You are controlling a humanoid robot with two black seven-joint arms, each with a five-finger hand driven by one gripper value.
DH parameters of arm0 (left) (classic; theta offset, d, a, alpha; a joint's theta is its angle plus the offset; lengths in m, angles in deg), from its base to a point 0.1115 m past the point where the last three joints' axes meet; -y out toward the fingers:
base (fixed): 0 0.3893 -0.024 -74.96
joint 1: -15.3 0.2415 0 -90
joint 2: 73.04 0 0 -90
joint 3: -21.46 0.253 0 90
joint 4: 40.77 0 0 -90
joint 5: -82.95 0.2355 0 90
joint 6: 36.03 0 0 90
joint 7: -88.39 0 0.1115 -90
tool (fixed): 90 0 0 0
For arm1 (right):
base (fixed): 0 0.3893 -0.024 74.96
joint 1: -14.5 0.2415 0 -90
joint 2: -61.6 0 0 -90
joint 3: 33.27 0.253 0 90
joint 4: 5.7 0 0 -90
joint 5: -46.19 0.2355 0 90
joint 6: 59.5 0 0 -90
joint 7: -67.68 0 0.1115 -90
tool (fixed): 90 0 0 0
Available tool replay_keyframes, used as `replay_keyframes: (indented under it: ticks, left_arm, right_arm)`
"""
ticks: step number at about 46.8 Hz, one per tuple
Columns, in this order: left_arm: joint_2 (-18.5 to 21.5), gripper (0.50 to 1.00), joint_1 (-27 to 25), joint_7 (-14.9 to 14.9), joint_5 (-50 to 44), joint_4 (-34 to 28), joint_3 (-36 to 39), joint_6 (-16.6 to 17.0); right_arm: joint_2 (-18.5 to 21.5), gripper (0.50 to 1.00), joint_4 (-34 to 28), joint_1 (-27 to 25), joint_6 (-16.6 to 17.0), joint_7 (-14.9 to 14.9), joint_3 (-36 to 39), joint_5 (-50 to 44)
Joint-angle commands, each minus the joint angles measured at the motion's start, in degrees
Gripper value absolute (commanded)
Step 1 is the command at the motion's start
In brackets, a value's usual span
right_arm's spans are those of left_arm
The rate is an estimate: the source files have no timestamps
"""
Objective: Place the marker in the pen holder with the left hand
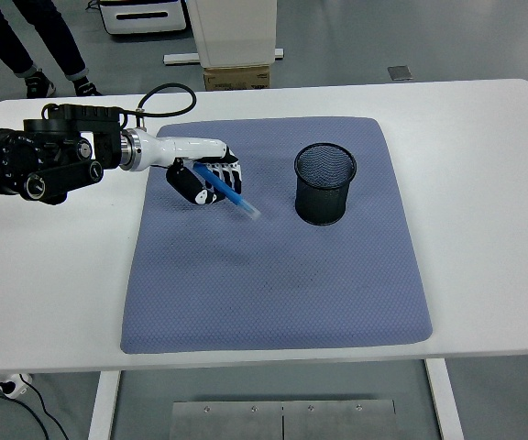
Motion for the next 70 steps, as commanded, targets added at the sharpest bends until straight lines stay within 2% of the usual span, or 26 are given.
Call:
replay_keyframes:
  ticks: [1,10,25,49,70]
  left_arm:
    - [0.2,0.500,-0.2,0.0,-1.3,0.0,-0.4,-0.1]
    - [0.8,0.500,-1.4,0.0,-2.3,0.0,-3.5,-2.2]
    - [0.9,0.500,-3.4,-0.3,-6.0,0.0,-6.7,-3.8]
    - [-5.2,0.500,-3.3,-0.8,-7.6,0.0,-12.4,-3.7]
    - [-9.2,0.500,-1.1,-0.9,-18.4,0.3,-15.3,-2.9]
  right_arm:
    - [0.0,1.000,0.0,0.0,0.0,0.0,0.0,0.0]
    - [0.0,1.000,0.0,0.0,0.0,0.0,0.0,0.0]
    - [0.0,1.000,0.0,0.0,0.0,0.0,0.0,0.0]
    - [0.0,1.000,0.0,0.0,0.0,0.0,0.0,0.0]
    - [0.0,1.000,0.0,0.0,0.0,0.0,0.0,0.0]
